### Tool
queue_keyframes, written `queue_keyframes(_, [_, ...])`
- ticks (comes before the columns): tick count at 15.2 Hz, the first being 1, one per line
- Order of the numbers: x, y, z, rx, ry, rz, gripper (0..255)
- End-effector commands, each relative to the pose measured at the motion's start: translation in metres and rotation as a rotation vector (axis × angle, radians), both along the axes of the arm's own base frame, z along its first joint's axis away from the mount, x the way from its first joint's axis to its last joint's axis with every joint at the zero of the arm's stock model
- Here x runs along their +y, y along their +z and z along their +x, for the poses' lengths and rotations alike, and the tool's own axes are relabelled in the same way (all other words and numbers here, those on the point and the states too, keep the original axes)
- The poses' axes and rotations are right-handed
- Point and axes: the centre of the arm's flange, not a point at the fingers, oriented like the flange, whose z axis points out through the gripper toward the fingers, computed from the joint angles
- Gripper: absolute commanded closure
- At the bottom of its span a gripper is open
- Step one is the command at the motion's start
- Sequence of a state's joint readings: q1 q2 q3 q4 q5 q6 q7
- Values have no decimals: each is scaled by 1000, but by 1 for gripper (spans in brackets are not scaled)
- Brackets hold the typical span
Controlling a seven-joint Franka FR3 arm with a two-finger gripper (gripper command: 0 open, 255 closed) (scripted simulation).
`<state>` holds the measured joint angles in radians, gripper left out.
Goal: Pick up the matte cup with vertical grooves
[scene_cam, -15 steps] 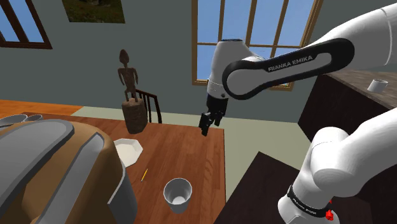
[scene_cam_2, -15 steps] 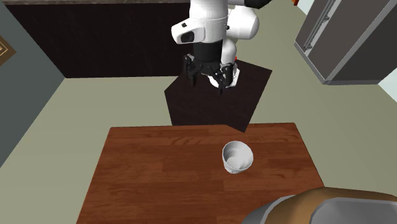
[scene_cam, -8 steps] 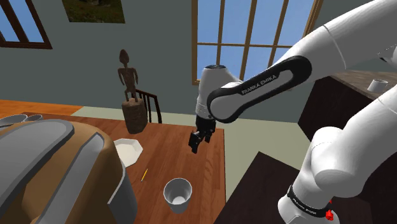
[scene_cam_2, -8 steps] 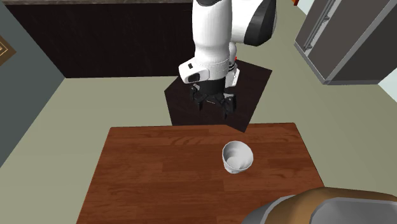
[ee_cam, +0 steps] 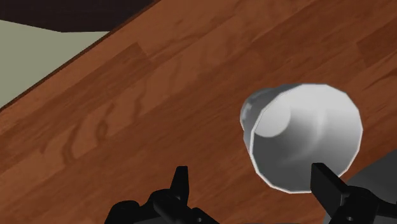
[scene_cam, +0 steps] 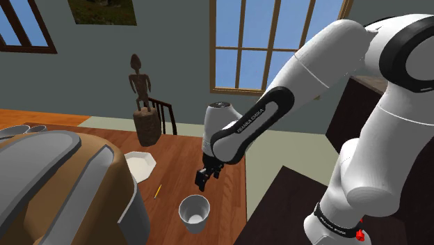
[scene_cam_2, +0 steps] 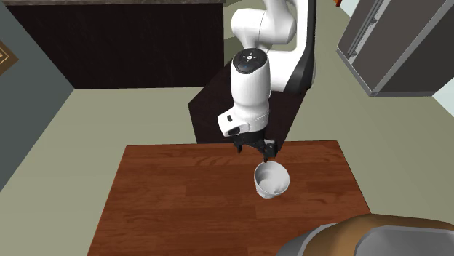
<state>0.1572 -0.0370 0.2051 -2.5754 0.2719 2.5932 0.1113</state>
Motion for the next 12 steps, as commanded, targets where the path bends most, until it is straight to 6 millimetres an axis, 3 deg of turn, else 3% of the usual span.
queue_keyframes(1, [10,-22,4,10,2,11,0])
queue_keyframes(4, [28,-57,11,26,7,26,0])
queue_keyframes(12, [28,-98,11,26,7,26,0])
